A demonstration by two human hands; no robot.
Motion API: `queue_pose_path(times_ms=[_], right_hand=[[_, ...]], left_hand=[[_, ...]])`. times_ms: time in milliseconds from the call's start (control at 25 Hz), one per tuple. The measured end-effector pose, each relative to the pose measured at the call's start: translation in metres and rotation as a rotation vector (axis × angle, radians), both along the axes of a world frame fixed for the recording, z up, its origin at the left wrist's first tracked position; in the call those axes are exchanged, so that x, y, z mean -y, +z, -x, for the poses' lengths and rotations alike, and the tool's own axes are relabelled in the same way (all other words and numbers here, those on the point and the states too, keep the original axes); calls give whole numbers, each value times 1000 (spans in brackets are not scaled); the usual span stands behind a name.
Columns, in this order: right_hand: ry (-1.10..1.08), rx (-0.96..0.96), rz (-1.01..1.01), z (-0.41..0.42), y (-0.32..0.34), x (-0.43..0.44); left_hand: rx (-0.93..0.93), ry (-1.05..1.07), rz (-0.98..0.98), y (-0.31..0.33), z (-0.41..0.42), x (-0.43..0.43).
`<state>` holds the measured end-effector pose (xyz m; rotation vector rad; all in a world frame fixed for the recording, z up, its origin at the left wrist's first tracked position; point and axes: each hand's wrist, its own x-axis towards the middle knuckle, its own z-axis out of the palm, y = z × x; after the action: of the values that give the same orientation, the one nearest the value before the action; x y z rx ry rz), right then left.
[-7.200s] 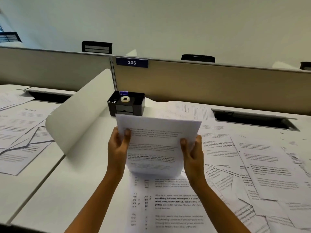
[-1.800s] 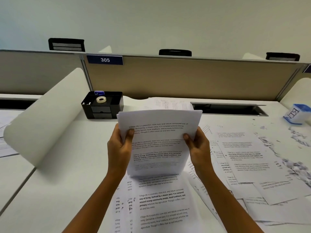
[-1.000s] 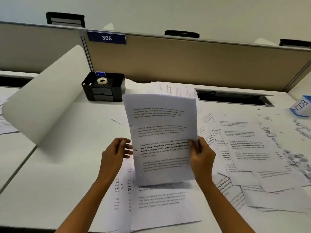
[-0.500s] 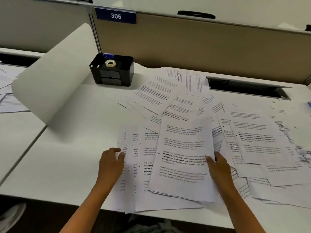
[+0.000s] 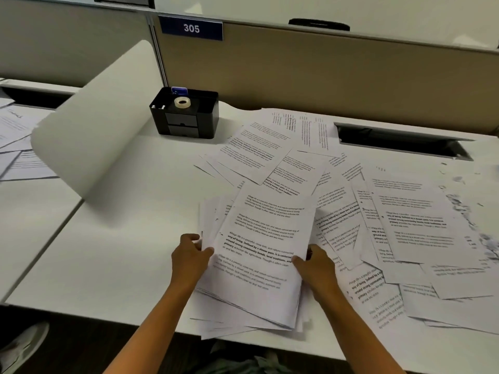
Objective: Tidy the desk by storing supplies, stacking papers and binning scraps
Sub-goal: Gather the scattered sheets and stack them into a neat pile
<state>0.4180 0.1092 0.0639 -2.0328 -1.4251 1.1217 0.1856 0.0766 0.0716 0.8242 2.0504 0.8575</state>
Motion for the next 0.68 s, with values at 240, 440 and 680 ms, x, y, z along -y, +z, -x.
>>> queue_pose_path(times_ms=[240,440,680], right_hand=[[55,-72,-184,9,20,0],[64,-128,-374,16,54,-7],[44,-318,-528,19,75,-22]], left_hand=[[-50,-3,-14,2,7,-1],[-82,-14,-138,14,15,-9],[100,-102,-258,32,20,-31]])
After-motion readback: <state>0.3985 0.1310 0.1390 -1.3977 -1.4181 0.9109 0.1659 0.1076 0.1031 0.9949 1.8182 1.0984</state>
